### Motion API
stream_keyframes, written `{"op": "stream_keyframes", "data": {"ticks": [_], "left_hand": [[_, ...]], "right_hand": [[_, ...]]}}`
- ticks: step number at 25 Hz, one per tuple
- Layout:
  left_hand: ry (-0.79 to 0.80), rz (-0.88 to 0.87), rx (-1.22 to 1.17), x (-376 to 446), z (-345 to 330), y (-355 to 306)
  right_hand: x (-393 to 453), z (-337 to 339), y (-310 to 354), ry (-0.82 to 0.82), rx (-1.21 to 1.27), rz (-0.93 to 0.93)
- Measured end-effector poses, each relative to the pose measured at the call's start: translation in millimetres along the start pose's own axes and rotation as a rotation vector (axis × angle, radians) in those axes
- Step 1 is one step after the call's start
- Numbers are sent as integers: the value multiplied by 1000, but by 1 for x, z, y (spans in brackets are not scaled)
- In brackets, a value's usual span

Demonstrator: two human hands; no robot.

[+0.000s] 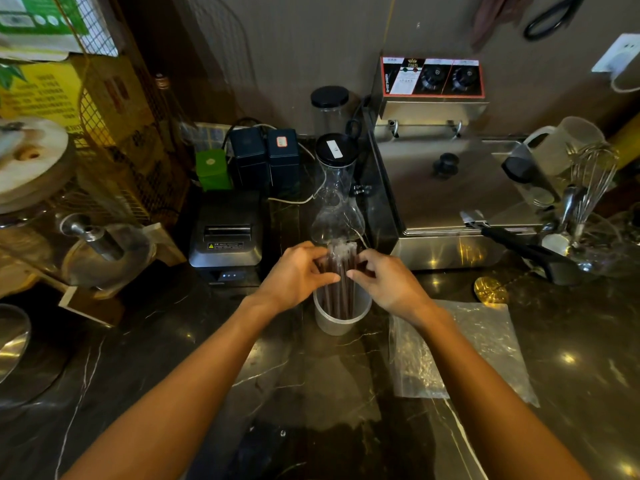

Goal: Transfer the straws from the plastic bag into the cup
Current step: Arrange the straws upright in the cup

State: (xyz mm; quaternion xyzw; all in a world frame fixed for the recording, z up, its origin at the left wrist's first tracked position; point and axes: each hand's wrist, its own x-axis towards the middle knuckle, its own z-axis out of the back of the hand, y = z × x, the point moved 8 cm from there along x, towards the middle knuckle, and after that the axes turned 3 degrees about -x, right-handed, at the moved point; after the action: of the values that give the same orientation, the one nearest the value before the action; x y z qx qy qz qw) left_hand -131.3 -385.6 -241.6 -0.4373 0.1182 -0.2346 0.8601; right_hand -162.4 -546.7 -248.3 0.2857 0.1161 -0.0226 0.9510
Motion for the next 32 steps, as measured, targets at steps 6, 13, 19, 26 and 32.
{"op": "stream_keyframes", "data": {"ticks": [6,13,19,26,32], "left_hand": [[-64,177,-102,-30,-2,40],[-151,160,-194,-22,-6,35],[-205,157,-190,4,7,38],[-285,239,-179,38,6,53],[-341,352,-302,38,-1,63]], "right_hand": [[-22,-8,-33,15,222,-74],[-14,-17,-35,27,302,-113],[17,-1,-27,-54,318,-98],[55,11,-28,-178,159,-123],[36,13,-35,-263,304,-130]]}}
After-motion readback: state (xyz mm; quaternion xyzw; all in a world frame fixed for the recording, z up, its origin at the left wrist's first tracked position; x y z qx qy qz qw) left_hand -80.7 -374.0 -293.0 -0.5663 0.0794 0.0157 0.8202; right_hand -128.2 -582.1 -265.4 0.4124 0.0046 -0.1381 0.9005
